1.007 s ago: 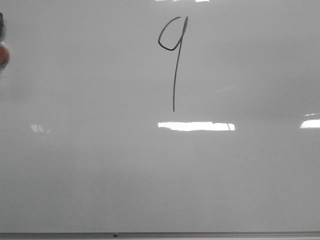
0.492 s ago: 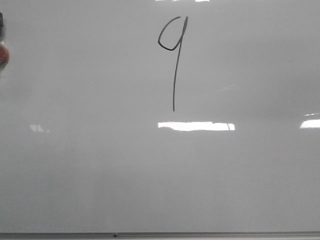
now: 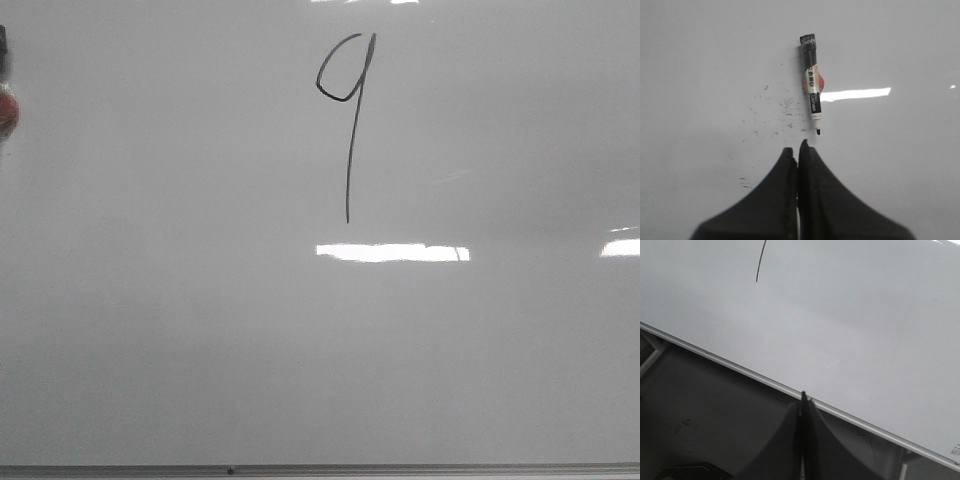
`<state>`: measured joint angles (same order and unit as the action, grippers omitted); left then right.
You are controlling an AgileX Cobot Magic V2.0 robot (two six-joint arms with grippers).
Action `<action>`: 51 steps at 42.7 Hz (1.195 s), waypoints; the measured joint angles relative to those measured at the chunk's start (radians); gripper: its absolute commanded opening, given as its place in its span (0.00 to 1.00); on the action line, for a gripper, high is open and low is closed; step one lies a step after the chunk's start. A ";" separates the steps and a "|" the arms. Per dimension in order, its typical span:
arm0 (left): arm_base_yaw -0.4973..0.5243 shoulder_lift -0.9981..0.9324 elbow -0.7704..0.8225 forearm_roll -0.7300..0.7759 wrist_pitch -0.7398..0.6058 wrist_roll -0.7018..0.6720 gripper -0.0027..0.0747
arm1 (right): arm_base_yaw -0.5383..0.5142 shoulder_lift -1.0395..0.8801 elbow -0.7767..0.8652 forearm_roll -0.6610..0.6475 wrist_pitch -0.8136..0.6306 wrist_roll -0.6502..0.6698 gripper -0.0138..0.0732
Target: Write number 9 on whiteboard
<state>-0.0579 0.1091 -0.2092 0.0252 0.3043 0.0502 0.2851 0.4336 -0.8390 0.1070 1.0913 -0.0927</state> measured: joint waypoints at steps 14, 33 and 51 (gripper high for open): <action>0.031 -0.115 0.217 -0.002 -0.249 0.000 0.01 | 0.000 0.000 0.000 0.000 0.000 0.000 0.08; 0.036 -0.115 0.217 -0.002 -0.278 0.000 0.01 | 0.000 0.000 0.004 0.000 0.000 0.000 0.08; 0.036 -0.115 0.217 -0.002 -0.278 0.000 0.01 | 0.000 0.000 0.004 0.000 0.000 0.000 0.08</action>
<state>-0.0223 -0.0061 0.0074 0.0233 0.0265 0.0502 0.2851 0.4336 -0.8354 0.1065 1.0913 -0.0927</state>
